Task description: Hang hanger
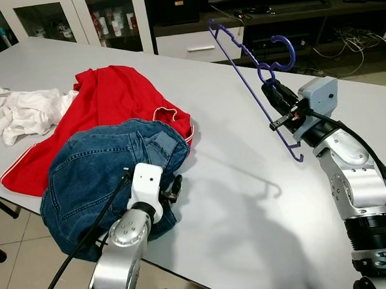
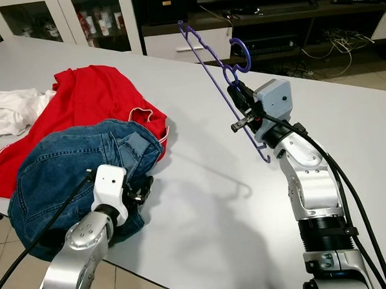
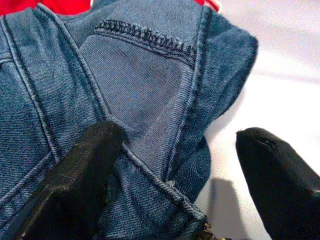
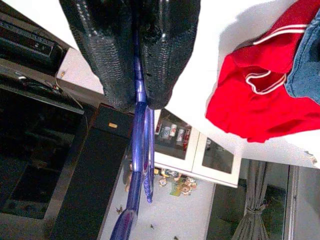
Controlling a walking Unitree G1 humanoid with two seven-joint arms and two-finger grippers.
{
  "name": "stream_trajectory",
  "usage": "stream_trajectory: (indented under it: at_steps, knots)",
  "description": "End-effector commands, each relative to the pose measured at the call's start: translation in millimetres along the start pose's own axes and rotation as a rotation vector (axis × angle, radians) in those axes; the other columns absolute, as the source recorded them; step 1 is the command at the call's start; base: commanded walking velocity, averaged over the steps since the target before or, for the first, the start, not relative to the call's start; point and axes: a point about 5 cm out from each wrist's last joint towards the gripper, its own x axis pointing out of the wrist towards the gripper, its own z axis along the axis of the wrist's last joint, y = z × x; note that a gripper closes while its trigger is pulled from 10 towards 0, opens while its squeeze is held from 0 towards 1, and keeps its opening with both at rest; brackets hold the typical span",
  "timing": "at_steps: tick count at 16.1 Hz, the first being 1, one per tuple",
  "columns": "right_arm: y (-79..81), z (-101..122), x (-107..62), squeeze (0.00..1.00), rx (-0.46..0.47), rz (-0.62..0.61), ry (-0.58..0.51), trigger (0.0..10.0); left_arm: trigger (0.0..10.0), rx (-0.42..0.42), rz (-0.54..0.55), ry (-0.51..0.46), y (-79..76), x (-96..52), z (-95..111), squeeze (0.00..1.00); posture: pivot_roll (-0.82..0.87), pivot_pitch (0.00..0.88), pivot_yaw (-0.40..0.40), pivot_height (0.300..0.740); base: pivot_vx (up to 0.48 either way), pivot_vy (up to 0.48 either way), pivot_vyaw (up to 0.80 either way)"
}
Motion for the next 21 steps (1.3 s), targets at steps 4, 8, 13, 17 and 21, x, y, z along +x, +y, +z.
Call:
stream_trajectory:
  at_steps: [4, 8, 13, 17, 21]
  knots:
    - [1.1, 4, 1.8, 0.0, -0.015, 0.002, -0.015, 10.0, 10.0, -0.084, 0.061, 0.076, 7.4, 4.5, -8, 0.0, -0.03, 0.0, 0.038, 0.74, 0.0, 0.0, 0.0]
    - [0.7, 4, 2.1, 0.0, -0.015, 0.0, -0.016, 10.0, 10.0, -0.036, 0.064, -0.177, 7.4, 0.7, 27, 0.0, -0.03, 0.0, 0.038, 0.74, 0.0, 0.0, 0.0]
    - [1.6, 3, 3.2, 0.0, -0.016, 0.001, -0.014, 10.0, 10.0, 0.021, 0.186, -0.16, 22.3, 1.8, 24, 0.87, -0.02, 0.0, 0.041, 0.74, 0.0, 0.0, 0.0]
    - [2.7, 3, 4.0, 0.0, -0.013, 0.003, -0.016, 10.0, 10.0, -0.043, 0.209, -0.027, 24.1, 8.9, 4, 0.0, -0.03, 0.0, 0.041, 0.74, 0.0, 0.0, 0.0]
    - [4.5, 3, 3.5, 0.0, -0.011, 0.005, -0.018, 10.0, 10.0, -0.046, 0.176, 0.026, 18.2, 14.3, -1, 0.0, -0.03, 0.0, 0.044, 0.74, 0.0, 0.0, 0.0]
